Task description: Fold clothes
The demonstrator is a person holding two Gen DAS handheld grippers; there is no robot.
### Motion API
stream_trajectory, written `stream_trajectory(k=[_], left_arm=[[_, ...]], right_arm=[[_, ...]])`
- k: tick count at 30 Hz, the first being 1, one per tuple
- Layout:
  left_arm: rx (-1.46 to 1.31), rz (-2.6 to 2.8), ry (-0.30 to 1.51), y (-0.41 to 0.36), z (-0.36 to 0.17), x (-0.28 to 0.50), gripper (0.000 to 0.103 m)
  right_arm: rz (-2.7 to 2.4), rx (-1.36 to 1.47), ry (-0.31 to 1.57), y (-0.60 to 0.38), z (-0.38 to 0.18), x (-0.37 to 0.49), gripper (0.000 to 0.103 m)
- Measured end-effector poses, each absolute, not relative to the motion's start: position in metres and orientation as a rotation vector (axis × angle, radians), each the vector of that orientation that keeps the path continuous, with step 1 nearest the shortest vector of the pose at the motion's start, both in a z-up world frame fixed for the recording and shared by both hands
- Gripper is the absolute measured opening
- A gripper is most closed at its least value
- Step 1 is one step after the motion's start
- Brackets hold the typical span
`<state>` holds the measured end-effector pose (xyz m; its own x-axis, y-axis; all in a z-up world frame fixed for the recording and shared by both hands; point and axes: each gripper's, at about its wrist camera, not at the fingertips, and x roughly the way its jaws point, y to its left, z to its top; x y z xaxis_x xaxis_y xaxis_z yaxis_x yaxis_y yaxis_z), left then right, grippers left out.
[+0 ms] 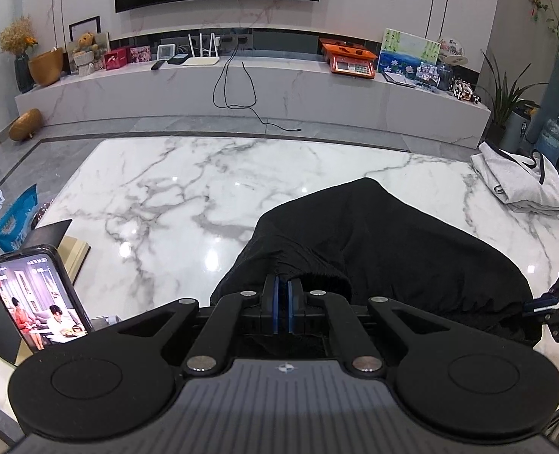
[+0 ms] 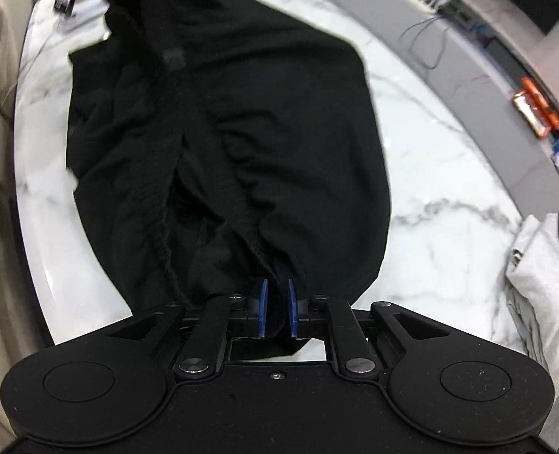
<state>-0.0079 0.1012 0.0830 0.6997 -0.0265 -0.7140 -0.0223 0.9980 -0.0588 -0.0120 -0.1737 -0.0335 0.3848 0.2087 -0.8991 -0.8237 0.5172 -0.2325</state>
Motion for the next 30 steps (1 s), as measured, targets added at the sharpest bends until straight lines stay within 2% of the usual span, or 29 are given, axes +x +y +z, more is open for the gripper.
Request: stream_trajectory(k=[6, 10, 13, 19, 24, 30], left_arm=[[-0.060, -0.011, 0.839, 0.104, 0.064, 0.001, 0.004], [-0.036, 0.000, 0.853, 0.107, 0.063, 0.003, 0.004], [-0.023, 0.010, 0.852, 0.108, 0.063, 0.003, 0.004], [0.063, -0.007, 0.860, 0.094, 0.071, 0.001, 0.004], [0.145, -0.032, 0.796, 0.072, 0.099, 0.002, 0.004], [0.193, 0.008, 0.640, 0.070, 0.195, 0.016, 0.004]], right_arm=[[0.745, -0.751, 1.004, -0.177, -0.045, -0.002, 0.011], [0.714, -0.682, 1.007, -0.182, -0.035, 0.000, 0.005], [0.660, -0.616, 0.967, -0.191, -0.008, 0.001, 0.004], [0.460, -0.442, 0.786, -0.227, 0.092, 0.004, 0.004], [0.315, -0.326, 0.707, -0.251, 0.170, -0.004, 0.004], [0.262, -0.335, 0.651, -0.254, 0.217, -0.008, 0.003]])
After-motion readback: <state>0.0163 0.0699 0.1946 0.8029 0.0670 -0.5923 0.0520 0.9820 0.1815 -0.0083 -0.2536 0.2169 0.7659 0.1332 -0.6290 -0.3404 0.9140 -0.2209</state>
